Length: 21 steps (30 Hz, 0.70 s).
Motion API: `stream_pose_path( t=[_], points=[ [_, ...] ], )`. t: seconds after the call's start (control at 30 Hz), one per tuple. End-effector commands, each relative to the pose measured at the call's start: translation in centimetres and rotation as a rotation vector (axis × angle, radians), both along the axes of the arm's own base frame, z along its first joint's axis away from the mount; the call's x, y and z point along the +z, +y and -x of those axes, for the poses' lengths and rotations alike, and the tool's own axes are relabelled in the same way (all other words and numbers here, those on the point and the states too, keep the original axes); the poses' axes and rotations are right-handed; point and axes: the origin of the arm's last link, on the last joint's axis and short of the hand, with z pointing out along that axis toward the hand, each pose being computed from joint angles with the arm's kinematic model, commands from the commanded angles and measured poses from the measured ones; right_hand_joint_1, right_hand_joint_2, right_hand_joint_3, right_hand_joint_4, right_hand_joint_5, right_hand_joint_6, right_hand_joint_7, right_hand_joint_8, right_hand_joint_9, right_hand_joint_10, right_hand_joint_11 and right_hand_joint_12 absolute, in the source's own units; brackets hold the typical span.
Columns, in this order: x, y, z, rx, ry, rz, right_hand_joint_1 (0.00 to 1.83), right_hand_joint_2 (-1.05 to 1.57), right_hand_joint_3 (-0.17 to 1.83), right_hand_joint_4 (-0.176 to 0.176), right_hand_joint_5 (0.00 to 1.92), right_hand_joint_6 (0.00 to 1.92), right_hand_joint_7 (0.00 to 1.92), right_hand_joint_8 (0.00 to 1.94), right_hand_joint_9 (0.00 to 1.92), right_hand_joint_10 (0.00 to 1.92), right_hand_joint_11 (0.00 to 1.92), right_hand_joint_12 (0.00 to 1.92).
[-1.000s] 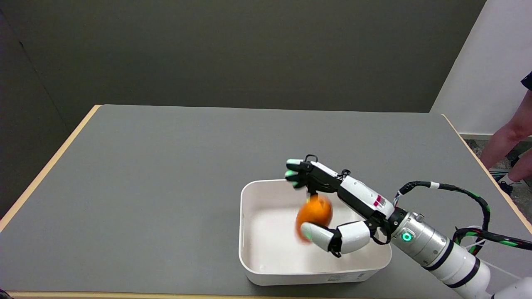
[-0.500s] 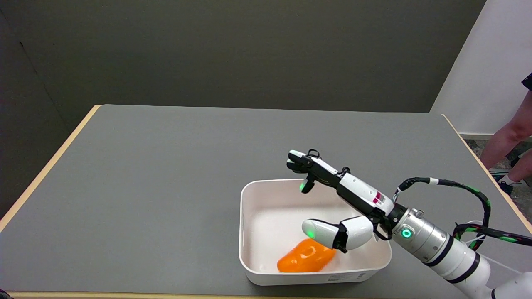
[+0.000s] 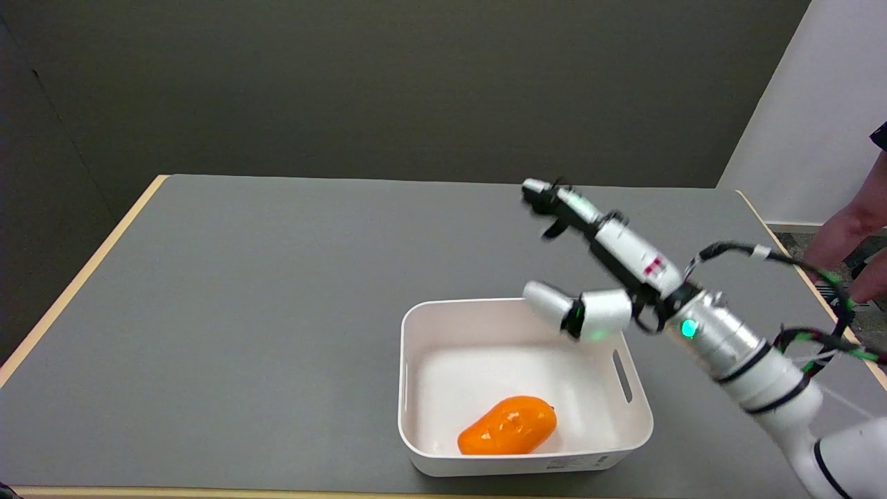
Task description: Place mango into white box.
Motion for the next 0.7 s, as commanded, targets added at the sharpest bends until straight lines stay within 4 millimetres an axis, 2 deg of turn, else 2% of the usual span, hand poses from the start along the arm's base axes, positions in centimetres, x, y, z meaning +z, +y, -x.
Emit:
stream_pose_path(
  t=[0.03,0.1,0.17,0.23,0.3,0.37,0.43,0.5,0.57,0.6,0.67,0.7],
  points=[
    [12.2,-5.4,-7.5,0.214,0.196,0.498,0.6,0.56,0.88,-0.039,0.1,0.34,0.09,0.29,0.01,0.72,0.04,1.3],
    [14.4,-5.7,-7.0,0.171,0.186,0.531,0.58,0.58,0.84,-0.033,0.08,0.31,0.05,0.28,0.0,0.67,0.0,1.24],
    [16.8,-5.8,-5.9,0.115,0.177,0.565,0.67,0.53,0.94,-0.053,0.05,0.2,0.04,0.01,0.0,0.36,0.0,0.82],
    [19.9,-5.7,-4.9,0.067,0.123,0.591,0.49,0.56,0.91,-0.037,0.04,0.12,0.0,0.04,0.0,0.22,0.0,0.69],
    [22.4,-5.3,-3.7,0.036,0.022,0.61,0.43,0.57,0.88,-0.072,0.01,0.07,0.0,0.0,0.0,0.02,0.0,0.38],
    [23.5,-4.9,-3.2,0.056,-0.085,0.583,0.42,0.59,0.89,-0.094,0.0,0.07,0.0,0.0,0.0,0.0,0.0,0.25],
    [23.4,-4.6,-3.2,0.107,-0.166,0.529,0.41,0.6,0.89,-0.098,0.0,0.07,0.0,0.0,0.0,0.0,0.0,0.22],
    [22.8,-4.4,-3.6,0.149,-0.185,0.494,0.4,0.61,0.9,-0.105,0.01,0.07,0.0,0.0,0.0,0.0,0.0,0.25],
    [22.5,-4.1,-3.8,0.175,-0.188,0.478,0.4,0.64,0.89,-0.092,0.01,0.18,0.0,0.08,0.0,0.17,0.0,0.4],
    [22.5,-3.9,-3.7,0.184,-0.196,0.479,0.42,0.66,0.88,-0.078,0.03,0.28,0.02,0.16,0.02,0.32,0.01,0.54],
    [22.6,-3.8,-3.4,0.181,-0.206,0.49,0.55,0.73,0.98,-0.02,0.27,0.6,0.34,0.43,0.31,0.76,0.1,1.11],
    [22.8,-3.6,-3.1,0.179,-0.225,0.501,0.6,0.75,0.97,0.0,0.33,0.76,0.44,0.51,0.4,0.86,0.17,1.21]
  ],
)
